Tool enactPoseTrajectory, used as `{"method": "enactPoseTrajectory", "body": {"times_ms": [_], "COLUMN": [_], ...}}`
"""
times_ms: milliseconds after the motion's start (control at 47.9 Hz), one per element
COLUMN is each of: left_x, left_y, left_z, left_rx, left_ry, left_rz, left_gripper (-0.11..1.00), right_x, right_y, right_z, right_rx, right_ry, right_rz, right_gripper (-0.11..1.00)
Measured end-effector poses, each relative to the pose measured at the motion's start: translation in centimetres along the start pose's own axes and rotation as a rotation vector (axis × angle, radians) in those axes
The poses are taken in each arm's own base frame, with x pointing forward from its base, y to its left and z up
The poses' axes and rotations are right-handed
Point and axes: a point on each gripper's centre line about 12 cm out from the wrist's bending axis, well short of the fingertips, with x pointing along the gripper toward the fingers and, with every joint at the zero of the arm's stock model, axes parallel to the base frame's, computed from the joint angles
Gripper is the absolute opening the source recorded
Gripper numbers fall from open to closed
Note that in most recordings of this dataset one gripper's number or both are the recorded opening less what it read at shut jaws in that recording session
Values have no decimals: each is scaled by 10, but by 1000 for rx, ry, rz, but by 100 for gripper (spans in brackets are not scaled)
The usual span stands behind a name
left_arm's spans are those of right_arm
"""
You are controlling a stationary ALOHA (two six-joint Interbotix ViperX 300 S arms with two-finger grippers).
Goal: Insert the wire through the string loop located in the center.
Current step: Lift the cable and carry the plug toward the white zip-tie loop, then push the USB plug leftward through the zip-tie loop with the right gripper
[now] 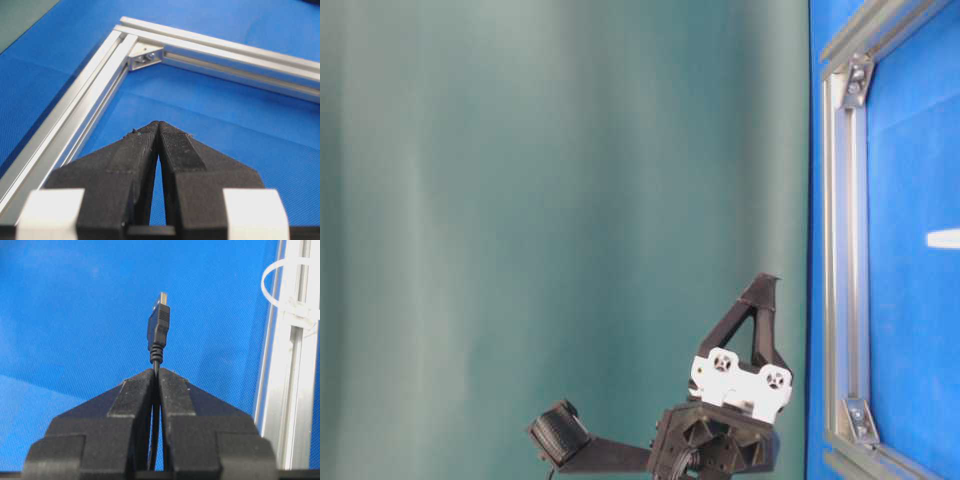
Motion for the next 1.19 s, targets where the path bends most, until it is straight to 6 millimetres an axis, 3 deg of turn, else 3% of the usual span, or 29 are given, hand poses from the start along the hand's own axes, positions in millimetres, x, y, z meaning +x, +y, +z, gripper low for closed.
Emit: {"method": "enactPoseTrajectory", "body": {"times_ms": [188,543,1191], "left_x": [0,0,0], "left_y": [0,0,0], "left_z": [-1,0,-1], "left_rx": [0,0,0], "left_ry": [2,0,2], "left_rz": [0,0,0], "left_gripper": [0,0,0], "right_x": [-1,-7,-7], "right_y": [-14,-61,-63], "right_z": [2,8,11], "right_rx": [18,78,49], "right_ry": [-10,-44,-62], "right_rz": [-38,-169,-173], "right_gripper": [-2,-2,-2]}}
